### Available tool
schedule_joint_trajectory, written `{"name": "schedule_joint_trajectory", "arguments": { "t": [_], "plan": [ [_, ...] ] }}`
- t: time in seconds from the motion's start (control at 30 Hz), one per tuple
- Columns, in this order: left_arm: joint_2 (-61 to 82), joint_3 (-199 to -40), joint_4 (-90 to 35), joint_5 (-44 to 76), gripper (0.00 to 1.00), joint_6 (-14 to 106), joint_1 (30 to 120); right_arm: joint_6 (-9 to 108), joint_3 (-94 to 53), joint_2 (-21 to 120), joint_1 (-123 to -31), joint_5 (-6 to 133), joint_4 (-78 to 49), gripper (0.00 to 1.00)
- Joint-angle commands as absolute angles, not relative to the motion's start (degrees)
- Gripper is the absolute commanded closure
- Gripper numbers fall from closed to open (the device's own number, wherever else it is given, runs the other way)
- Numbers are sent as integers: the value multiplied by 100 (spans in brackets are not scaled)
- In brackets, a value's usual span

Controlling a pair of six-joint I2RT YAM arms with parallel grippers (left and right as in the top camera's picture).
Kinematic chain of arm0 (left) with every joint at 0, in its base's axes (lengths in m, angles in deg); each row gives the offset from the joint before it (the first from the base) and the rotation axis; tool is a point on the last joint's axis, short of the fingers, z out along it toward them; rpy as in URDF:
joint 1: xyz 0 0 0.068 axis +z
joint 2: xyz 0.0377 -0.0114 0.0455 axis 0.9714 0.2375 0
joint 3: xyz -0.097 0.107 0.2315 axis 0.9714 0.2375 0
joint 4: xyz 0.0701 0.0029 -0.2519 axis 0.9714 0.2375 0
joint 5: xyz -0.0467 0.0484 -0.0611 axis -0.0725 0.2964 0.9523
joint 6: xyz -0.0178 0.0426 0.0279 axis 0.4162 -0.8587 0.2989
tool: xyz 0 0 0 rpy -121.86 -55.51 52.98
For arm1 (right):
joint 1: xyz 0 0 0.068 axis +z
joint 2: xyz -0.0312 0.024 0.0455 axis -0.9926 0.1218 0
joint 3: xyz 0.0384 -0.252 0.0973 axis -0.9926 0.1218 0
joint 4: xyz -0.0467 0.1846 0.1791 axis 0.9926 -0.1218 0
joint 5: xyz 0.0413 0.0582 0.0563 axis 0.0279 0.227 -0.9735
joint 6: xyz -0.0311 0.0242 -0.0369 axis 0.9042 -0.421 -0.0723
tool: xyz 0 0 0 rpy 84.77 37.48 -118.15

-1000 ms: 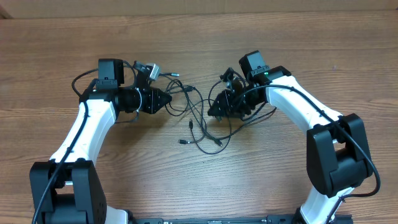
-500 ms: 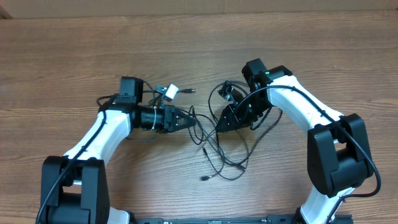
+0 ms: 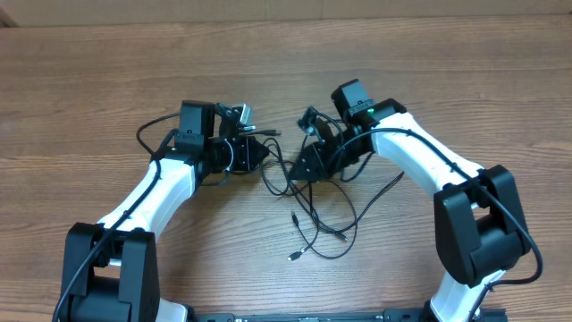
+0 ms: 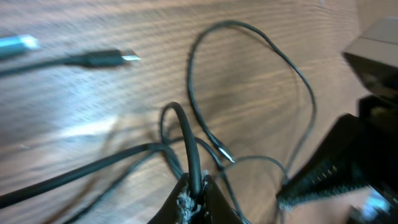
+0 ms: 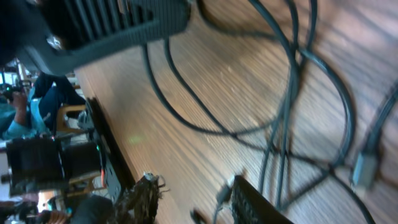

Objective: Untangle cables

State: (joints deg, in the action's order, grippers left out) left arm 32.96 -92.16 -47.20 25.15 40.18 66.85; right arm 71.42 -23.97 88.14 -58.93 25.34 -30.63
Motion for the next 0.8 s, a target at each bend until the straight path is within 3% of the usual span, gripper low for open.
{"name": "schedule_joint_trajectory", "arguments": {
  "t": [0.0, 0.3, 0.53, 0.67, 0.77],
  "plan": [
    [3314, -9197, -4786, 1851, 91, 4025, 6643, 6187, -2408, 8595, -5694, 2621, -2613, 62],
    [3316, -9197, -4797, 1316, 86, 3640, 6643, 5728, -2408, 8597, -5182, 3974, -1774, 59],
    [3316, -9197, -4792, 988, 87, 3625, 6646, 5739, -2408, 8597, -5154, 4149, -1787, 54],
    [3316, -9197, -4613, 985, 82, 3568, 6646, 5722, -2408, 8597, -5154, 4151, -2093, 54],
    [3316, -9197, -4392, 985, 71, 3371, 6659, 5724, -2408, 8597, -5150, 4151, -2372, 54]
  ]
}}
